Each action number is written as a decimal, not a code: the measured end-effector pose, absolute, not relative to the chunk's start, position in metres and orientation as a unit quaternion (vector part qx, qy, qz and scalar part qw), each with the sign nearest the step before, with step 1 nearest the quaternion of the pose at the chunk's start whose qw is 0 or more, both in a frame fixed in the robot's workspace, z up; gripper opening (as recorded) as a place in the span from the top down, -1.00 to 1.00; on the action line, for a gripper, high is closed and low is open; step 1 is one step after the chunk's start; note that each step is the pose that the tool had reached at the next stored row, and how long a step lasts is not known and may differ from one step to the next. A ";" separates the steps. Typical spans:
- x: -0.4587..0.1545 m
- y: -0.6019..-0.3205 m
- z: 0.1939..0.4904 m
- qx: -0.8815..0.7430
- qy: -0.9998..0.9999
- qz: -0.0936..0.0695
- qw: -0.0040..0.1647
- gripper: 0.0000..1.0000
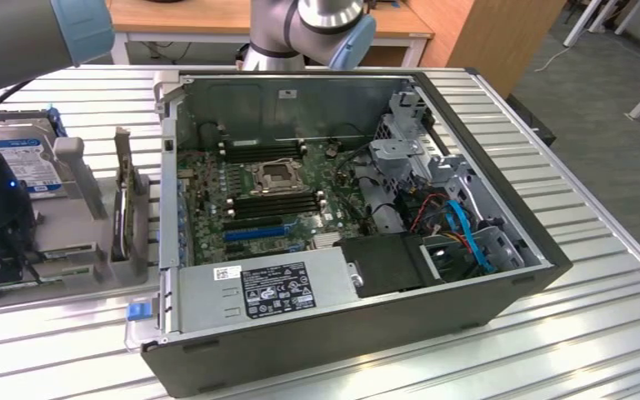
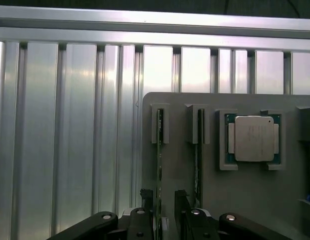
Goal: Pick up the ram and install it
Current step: 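Pick up the ram and move it above insertion slot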
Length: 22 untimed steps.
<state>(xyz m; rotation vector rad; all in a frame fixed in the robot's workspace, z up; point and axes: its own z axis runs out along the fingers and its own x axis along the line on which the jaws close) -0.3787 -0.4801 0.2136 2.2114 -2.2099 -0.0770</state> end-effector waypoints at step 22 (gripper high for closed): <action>-0.370 -0.484 0.213 0.707 -0.707 -0.025 0.007 0.38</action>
